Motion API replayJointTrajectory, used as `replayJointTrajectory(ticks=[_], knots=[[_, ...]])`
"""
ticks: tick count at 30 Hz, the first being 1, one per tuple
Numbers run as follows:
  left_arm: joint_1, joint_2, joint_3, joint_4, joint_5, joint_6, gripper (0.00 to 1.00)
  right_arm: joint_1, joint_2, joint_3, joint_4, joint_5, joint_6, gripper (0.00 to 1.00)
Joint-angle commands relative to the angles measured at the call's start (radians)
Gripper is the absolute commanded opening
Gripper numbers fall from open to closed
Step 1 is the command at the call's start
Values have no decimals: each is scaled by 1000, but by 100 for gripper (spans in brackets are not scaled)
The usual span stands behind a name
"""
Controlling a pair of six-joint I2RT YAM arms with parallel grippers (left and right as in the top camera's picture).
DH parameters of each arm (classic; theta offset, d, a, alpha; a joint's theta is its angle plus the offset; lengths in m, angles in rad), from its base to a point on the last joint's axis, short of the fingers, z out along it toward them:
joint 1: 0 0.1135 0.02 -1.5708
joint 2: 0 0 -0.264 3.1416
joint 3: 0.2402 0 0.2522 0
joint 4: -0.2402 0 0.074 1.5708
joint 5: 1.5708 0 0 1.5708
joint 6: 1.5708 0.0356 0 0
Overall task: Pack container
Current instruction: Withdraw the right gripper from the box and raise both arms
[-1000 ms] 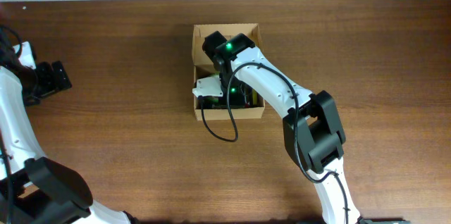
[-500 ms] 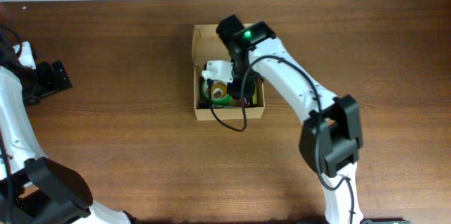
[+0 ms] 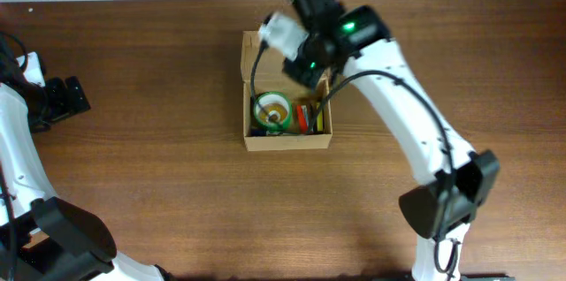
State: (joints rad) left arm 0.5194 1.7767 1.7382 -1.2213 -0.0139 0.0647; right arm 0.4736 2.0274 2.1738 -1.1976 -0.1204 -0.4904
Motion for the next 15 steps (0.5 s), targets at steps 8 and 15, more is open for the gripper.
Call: replayJointTrajectory(ticks=[8, 15], knots=[[7, 9, -3, 2, 7, 19, 100, -232, -128, 203, -44, 2, 423, 4], [7, 9, -3, 21, 12, 14, 100, -447, -153, 211, -66, -6, 543, 4]])
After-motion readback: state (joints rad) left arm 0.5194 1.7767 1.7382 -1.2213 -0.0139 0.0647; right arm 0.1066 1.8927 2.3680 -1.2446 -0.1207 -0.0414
